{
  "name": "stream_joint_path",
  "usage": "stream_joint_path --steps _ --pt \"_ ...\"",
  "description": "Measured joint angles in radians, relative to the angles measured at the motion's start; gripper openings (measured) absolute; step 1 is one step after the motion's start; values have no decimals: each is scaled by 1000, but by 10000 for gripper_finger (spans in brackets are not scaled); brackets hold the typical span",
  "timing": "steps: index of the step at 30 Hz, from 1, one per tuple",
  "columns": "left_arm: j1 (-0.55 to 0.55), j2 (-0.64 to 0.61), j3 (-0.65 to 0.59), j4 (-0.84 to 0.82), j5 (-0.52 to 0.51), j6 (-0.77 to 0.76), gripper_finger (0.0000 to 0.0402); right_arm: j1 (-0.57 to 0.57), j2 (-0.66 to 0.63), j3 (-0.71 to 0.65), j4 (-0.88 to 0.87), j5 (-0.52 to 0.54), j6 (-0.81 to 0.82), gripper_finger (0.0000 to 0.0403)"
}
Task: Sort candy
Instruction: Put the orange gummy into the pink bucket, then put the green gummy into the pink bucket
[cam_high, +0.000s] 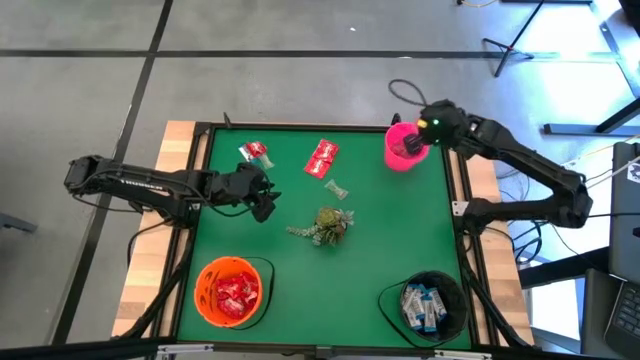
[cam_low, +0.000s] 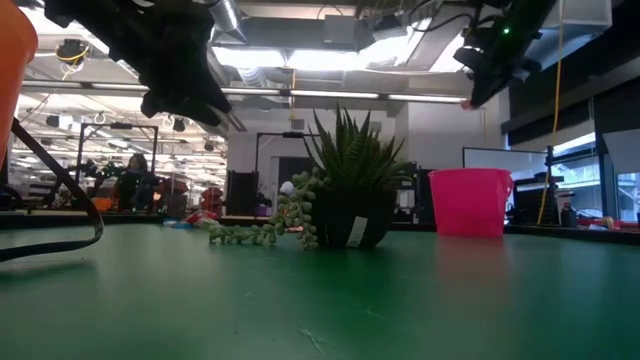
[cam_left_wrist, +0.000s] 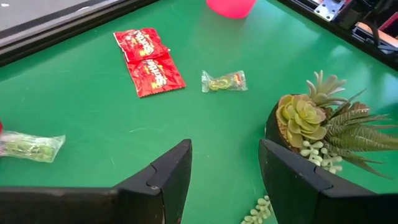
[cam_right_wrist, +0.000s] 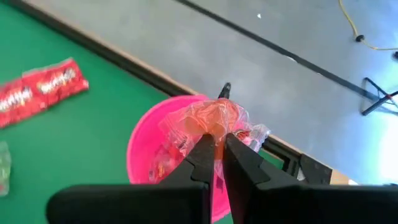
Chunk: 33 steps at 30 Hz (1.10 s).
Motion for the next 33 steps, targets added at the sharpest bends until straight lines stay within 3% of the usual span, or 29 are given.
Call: stream_joint_path --steps 8,17,22,29,33 --pt "-4 0 0 0 -7 -1 179 -76 -64 -147 157 -90 -3 43" --pt "-5 0 0 0 -8 -23 179 -109 -64 -200 213 -100 -54 141" --pt "-5 0 0 0 -19 -46 179 -109 -66 -199 238 -108 -61 174" --pt "-3 0 0 1 -58 -48 179 -108 -66 -199 389 -396 -84 181" --pt "14 0 0 8 -72 -82 179 -82 -66 -199 454 -425 -86 182"
